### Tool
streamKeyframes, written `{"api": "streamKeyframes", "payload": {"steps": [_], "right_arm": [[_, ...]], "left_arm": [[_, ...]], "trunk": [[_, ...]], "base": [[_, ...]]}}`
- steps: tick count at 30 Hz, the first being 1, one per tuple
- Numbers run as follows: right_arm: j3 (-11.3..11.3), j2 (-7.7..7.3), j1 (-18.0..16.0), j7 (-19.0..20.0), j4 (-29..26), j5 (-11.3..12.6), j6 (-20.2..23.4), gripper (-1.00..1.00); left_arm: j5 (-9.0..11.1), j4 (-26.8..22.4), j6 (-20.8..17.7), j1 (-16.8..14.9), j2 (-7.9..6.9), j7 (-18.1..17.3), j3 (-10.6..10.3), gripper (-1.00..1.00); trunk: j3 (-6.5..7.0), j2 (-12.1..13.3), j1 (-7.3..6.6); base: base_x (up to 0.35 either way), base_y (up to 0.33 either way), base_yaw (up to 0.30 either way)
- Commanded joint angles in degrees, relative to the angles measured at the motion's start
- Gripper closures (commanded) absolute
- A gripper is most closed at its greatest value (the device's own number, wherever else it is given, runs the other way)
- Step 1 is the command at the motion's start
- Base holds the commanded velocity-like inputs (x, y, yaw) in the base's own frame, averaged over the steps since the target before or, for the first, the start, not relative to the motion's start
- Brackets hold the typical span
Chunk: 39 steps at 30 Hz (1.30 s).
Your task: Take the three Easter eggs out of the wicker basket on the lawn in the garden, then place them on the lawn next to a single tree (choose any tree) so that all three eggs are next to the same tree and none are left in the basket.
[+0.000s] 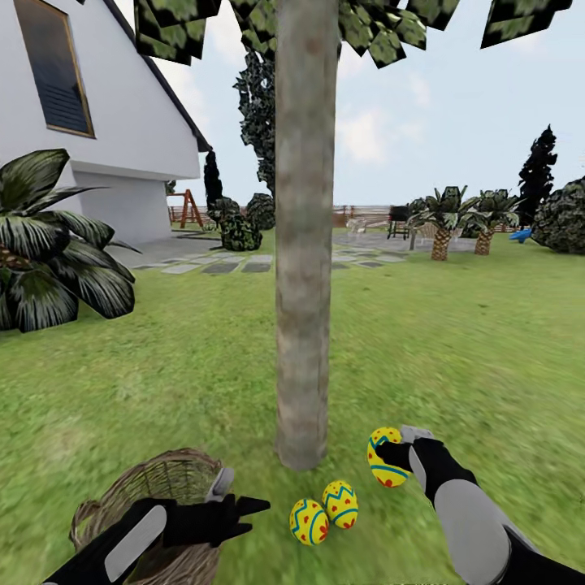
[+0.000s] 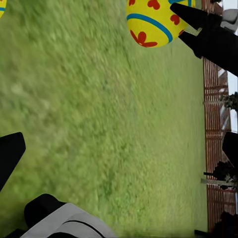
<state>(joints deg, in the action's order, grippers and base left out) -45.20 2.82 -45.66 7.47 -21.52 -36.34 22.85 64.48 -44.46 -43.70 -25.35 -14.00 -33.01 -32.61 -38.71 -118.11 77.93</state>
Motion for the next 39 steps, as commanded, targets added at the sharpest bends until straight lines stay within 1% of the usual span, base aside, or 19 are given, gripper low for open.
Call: {"api": "streamKeyframes", "payload": {"steps": [1, 6, 12, 19, 22, 25, 28, 30, 33, 34, 36, 39], "right_arm": [[-0.4, 0.08, 0.0, 0.4, -0.2, -0.5, 0.3, 1.00], [-0.4, 0.09, 0.0, 0.4, -0.2, -0.5, 0.3, 1.00], [-0.4, 0.14, 0.0, 0.4, -0.2, -0.5, 0.3, 1.00], [-0.4, 0.13, 0.0, 0.3, 0.2, -0.5, 0.4, 1.00], [-0.3, 0.12, 0.0, -0.4, 2.8, -0.5, 0.4, 1.00], [-0.3, 0.16, 0.0, -1.9, 3.8, -0.5, 0.5, 1.00], [-0.3, 0.12, 2.5, -3.5, 4.7, -0.5, 0.6, 1.00], [-0.3, 0.02, 2.9, -5.5, 5.9, -0.5, 0.5, 1.00], [-0.3, -0.13, 4.5, -5.8, 6.0, -0.6, 0.1, 1.00], [-0.3, -0.21, 5.2, -5.8, 6.0, -0.7, -1.2, 1.00], [-0.3, -0.40, 6.0, -5.8, 6.1, -0.7, -4.8, 1.00], [-0.3, -0.64, 6.5, -5.8, 6.1, -0.7, -5.9, 1.00]], "left_arm": [[0.3, 0.0, -0.2, -0.1, -0.06, 0.0, -0.2, -1.00], [0.3, 0.0, -0.2, -0.1, -0.06, 0.0, -0.2, -1.00], [0.3, 0.0, -0.2, -0.1, 0.62, 0.0, -0.2, -1.00], [0.3, 0.1, -0.2, -0.1, 0.64, 0.0, -0.2, -1.00], [0.3, 0.1, -0.2, -0.1, 0.67, 0.0, -0.2, -1.00], [0.3, 0.2, -0.2, -0.1, 0.65, 0.0, -0.2, -1.00], [0.3, 2.0, -0.2, -0.1, 0.65, 0.0, -0.2, -1.00], [0.3, 1.9, -0.2, -0.1, 0.82, -0.1, -0.2, -1.00], [0.3, 2.1, -0.2, -0.1, 1.55, -0.1, -0.2, -1.00], [0.3, 2.1, -0.2, -0.1, 2.03, -0.1, -0.2, -1.00], [0.2, 2.1, -0.1, -0.1, 2.34, 0.0, -0.3, -1.00], [0.3, 2.0, 0.3, -0.1, 2.23, -0.1, -0.3, -1.00]], "trunk": [[-0.07, 0.0, 0.00], [-0.07, 0.0, 0.00], [-0.09, 0.0, 0.00], [-0.55, 0.0, 0.00], [-0.81, 0.0, 0.00], [-1.09, 0.0, 0.00], [-1.36, 0.0, 0.00], [-1.54, 0.0, 0.00], [-1.81, 0.0, 0.00], [-1.91, 0.0, 0.00], [-2.09, 0.0, 0.00], [-2.36, 0.0, 0.00]], "base": [[0.084, -0.093, -0.278], [0.084, -0.092, -0.278], [0.035, -0.037, -0.279], [0.000, 0.000, -0.193], [0.000, 0.000, -0.062], [0.000, 0.000, -0.009], [0.000, 0.000, -0.001], [0.000, 0.000, 0.000], [0.000, 0.000, 0.000], [0.000, 0.000, 0.000], [0.000, 0.000, 0.000], [0.000, 0.000, 0.000]]}}
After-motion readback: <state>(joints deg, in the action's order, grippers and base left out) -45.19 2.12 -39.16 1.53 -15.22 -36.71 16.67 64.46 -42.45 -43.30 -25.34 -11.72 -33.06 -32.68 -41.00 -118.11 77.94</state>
